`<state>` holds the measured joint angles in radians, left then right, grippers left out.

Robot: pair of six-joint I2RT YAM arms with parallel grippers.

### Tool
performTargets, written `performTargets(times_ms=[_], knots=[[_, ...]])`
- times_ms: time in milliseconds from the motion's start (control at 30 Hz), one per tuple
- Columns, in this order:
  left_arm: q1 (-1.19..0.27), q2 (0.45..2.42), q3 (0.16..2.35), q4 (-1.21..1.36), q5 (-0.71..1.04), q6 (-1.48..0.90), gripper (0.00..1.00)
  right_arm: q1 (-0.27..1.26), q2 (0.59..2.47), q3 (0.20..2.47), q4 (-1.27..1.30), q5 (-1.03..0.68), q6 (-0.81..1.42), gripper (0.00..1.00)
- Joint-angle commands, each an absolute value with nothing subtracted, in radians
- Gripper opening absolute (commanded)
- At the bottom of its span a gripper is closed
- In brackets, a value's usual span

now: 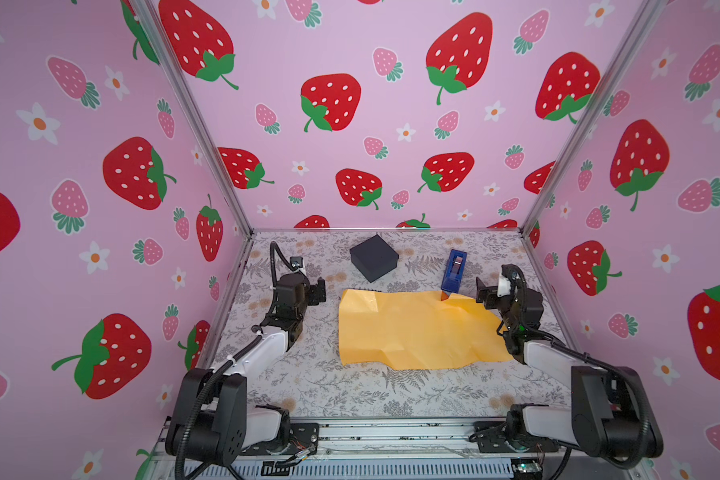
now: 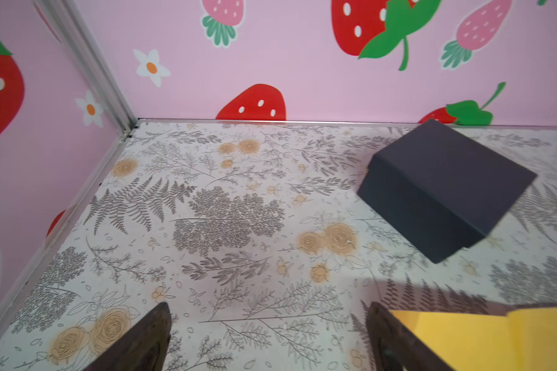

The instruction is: Wrap the gift box in paper

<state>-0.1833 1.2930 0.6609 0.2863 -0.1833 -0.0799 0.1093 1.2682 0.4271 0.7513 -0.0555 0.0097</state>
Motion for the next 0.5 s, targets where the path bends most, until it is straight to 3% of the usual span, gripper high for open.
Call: performTargets(times_ms=[0, 300, 467], knots=[[-0.207, 1.275, 0.765, 0.035, -0.121, -0.183, 0.93, 0.119, 1.201, 0.467, 0.522, -0.101, 0.060, 0.90], [-0.211, 1.281, 0.909, -0.262, 0.103, -0.348, 0.89, 0.153, 1.141, 0.569, 0.248, -0.160, 0.201, 0.80], [-0.212, 1.305, 0.881, -0.323, 0.328, -0.409, 0.87, 0.182, 1.134, 0.605, 0.155, -0.190, 0.228, 0.79]])
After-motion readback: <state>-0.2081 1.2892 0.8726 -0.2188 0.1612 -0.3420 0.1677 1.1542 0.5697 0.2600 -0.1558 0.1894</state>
